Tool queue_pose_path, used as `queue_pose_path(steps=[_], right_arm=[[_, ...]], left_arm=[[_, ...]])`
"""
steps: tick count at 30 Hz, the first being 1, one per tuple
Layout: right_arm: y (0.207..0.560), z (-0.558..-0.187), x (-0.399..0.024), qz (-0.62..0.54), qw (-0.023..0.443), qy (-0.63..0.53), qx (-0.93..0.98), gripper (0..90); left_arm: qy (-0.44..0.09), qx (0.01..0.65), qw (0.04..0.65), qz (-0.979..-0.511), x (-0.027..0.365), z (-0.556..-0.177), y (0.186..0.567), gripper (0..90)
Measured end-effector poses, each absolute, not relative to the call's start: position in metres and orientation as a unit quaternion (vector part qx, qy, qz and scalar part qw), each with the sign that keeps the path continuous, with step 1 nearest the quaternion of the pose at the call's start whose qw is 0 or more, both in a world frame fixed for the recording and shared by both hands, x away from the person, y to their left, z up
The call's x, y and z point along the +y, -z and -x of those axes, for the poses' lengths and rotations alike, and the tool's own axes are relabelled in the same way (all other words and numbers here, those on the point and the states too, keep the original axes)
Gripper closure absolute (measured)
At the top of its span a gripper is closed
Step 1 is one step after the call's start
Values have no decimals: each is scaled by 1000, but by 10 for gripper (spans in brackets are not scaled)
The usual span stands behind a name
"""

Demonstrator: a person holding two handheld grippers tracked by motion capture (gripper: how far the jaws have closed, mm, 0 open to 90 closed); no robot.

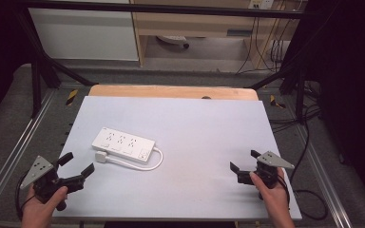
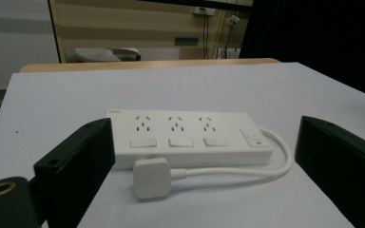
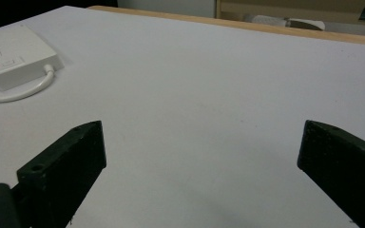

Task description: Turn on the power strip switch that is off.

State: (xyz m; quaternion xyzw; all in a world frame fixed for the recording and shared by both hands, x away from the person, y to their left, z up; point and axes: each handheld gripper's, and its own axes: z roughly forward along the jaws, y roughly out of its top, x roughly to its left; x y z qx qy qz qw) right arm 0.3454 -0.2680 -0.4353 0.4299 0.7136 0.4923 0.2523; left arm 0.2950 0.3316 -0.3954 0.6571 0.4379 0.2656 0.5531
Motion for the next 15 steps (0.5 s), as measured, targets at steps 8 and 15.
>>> queue_pose_path(steps=[8,15], right_arm=[[436,-345,-268,-432,254,-489,714,27],[437,-346,-267,-432,248,-489,717,23]], left_arm=[[-273,439,557,-650,332,-301,382,60],[-279,435,551,-655,328,-309,376,63]])
